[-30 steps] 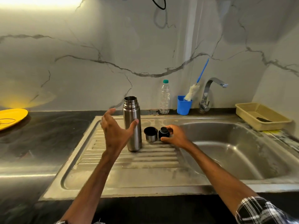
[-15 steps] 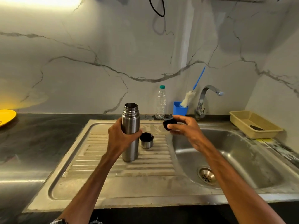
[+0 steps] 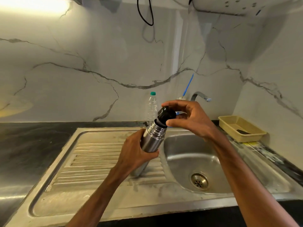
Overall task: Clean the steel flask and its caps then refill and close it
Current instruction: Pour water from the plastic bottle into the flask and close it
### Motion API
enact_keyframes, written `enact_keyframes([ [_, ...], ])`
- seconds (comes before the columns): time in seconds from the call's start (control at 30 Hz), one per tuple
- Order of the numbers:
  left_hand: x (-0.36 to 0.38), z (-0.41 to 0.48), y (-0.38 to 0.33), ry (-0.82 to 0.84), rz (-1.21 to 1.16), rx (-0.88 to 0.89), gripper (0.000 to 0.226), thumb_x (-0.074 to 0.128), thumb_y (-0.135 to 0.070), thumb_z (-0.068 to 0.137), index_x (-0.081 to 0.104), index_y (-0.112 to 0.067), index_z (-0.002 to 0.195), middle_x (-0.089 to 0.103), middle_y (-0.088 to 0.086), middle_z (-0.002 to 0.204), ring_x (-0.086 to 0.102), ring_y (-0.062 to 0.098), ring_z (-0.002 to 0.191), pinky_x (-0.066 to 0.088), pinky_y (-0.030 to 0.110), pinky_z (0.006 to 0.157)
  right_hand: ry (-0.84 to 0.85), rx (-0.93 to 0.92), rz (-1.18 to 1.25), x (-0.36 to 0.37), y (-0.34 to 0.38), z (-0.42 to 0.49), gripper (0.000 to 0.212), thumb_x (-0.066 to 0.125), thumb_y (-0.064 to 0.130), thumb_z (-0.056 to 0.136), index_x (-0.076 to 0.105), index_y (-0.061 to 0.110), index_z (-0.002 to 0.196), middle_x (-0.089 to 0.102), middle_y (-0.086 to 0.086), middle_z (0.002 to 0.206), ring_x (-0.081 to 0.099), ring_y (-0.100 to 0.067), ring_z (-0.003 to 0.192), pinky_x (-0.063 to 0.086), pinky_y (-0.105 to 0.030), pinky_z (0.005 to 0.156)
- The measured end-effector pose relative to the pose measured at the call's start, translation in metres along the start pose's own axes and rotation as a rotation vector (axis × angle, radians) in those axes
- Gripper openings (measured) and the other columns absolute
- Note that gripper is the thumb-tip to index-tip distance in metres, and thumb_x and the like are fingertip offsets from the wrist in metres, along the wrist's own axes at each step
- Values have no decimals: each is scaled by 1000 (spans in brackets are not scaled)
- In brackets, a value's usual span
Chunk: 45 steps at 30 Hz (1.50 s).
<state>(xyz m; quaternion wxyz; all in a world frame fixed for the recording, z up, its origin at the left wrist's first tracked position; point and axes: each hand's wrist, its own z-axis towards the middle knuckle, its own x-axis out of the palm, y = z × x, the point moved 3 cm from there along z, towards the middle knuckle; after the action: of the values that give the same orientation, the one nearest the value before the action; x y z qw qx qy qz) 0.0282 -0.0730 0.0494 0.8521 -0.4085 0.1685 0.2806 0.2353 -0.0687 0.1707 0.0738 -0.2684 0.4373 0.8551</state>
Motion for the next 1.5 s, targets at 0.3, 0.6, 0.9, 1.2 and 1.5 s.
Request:
enact_keyframes([
  [0.3,8,0,3,-24,37,33,72,93,-48,59,60,-27,119,64,-17,98,62,-2,78,52,16,71,203,-39,-410,13,11,10,46,83,33,78,70,23,121,73,10,109,66,-2,99,57,-19,87],
  [0.6,8,-2,5,-36,51,31,72,86,-57,60,60,-26,120,64,-16,98,62,2,78,57,23,71,291,-6,-415,20,14,13,48,79,40,84,64,25,128,68,9,122,62,-3,109,49,-12,85],
  [0.9,13,-5,5,-43,78,60,75,89,-55,62,59,-25,123,63,-15,102,57,1,78,53,22,77,122,-12,-758,28,16,17,61,60,77,81,68,16,75,63,5,65,55,-5,57,41,-18,56],
  [1.2,12,-4,6,-43,78,50,76,90,-54,63,59,-23,125,65,-12,105,57,2,79,41,10,77,102,65,-733,32,16,20,61,58,72,85,66,14,68,60,3,57,56,-8,52,45,-22,55],
  [1.5,8,-2,8,-45,87,36,74,86,-58,62,59,-25,122,67,-12,103,62,4,80,57,25,77,190,-72,-526,33,15,20,36,78,51,81,76,20,99,74,8,89,67,-3,82,55,-17,72],
])
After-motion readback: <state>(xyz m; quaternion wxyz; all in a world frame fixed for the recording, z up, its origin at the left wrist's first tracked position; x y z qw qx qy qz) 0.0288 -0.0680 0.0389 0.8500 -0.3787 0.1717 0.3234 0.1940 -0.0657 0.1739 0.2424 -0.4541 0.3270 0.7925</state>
